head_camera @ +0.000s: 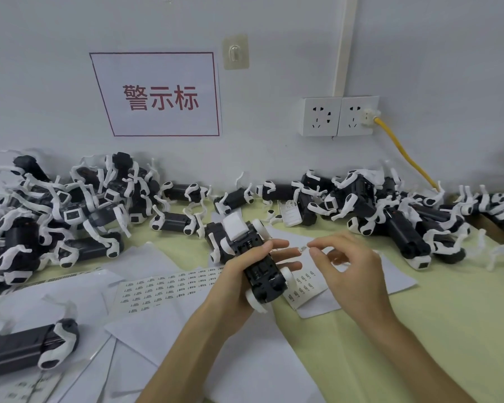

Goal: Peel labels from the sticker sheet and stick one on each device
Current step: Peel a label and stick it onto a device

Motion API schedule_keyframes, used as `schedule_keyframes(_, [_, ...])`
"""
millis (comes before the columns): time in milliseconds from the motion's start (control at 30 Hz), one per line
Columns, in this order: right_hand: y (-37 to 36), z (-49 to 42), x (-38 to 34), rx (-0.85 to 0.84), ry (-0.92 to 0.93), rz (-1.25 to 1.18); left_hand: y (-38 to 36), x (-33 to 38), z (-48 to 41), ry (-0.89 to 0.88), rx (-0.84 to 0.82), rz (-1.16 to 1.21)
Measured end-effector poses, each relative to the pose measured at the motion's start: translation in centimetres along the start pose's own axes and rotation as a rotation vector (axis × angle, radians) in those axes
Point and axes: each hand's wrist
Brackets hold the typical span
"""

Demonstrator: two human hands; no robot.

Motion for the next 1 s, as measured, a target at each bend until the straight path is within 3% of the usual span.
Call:
schedule_keyframes(100, [-0.1, 0.0, 0.3, -0.005, -0.035, -0.001, 0.1, 0.1, 0.0, -0.002, 0.014, -0.003])
schedule_keyframes(333, [0.3, 0.1, 0.0, -0.054, 0.29, 0.208, 0.3, -0.1, -0.1, 0.029, 0.038, -0.178])
schedule_keyframes(800, [0.1, 0.1, 0.4, -0.15, 0.174, 0.309, 1.3, -1.1, -0.7, 0.008, 0.098, -0.368])
schedule_keyframes(1000, [0.0, 0.3, 0.3, -0.213, 0.054, 0.344, 1.7, -1.2, -0.8, -0.032, 0.156, -0.305])
Point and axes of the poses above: each hand's wrist, its own z-axis away from the middle knuckle, its own y-axis out of the back of the hand, x = y × z, and after that the axes turned 12 degrees about -x, right-handed
